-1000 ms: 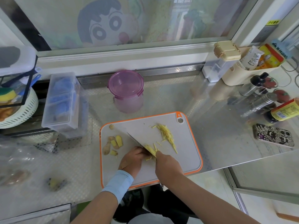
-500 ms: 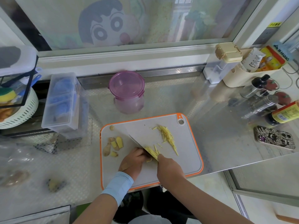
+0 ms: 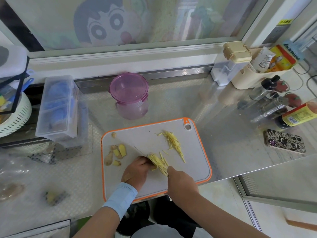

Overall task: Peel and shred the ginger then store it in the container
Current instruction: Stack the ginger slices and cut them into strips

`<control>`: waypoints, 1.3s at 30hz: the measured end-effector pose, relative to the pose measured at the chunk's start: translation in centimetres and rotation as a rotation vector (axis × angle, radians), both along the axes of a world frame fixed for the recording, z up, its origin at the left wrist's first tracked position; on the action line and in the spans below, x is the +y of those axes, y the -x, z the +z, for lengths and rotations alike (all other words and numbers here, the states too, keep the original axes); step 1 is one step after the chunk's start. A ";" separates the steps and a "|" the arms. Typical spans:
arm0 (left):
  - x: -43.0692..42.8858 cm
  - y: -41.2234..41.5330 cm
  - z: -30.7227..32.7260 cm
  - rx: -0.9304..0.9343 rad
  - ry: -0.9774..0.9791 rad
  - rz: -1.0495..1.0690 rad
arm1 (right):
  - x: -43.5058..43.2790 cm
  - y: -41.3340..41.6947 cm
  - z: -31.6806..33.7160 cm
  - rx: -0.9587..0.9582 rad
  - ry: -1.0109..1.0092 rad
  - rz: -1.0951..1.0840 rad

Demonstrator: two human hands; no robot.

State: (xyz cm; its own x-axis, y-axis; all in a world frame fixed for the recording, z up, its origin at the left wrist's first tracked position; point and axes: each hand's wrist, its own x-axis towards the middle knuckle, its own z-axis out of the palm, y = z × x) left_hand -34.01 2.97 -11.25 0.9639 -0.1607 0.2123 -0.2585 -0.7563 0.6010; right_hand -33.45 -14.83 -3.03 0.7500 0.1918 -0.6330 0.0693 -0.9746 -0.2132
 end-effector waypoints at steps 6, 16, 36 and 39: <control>-0.2 -0.2 0.1 -0.055 -0.002 0.022 | 0.4 0.1 -0.2 -0.004 0.018 -0.005; 0.0 -0.2 -0.4 0.019 -0.016 0.026 | 1.6 -1.0 -0.5 -0.003 -0.037 -0.020; 0.1 -0.4 -0.7 0.005 -0.013 0.025 | 1.6 -1.0 -0.5 0.003 -0.029 -0.028; 0.1 -0.2 -0.5 -0.004 -0.017 0.027 | 1.2 -0.3 -0.2 0.004 -0.018 -0.024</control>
State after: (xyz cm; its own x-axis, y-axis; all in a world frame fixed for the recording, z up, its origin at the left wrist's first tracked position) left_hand -33.77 3.08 -11.79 0.9669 -0.1385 0.2141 -0.2407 -0.7728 0.5872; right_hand -33.12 -13.63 -3.20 0.7520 0.1851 -0.6327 0.0446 -0.9718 -0.2314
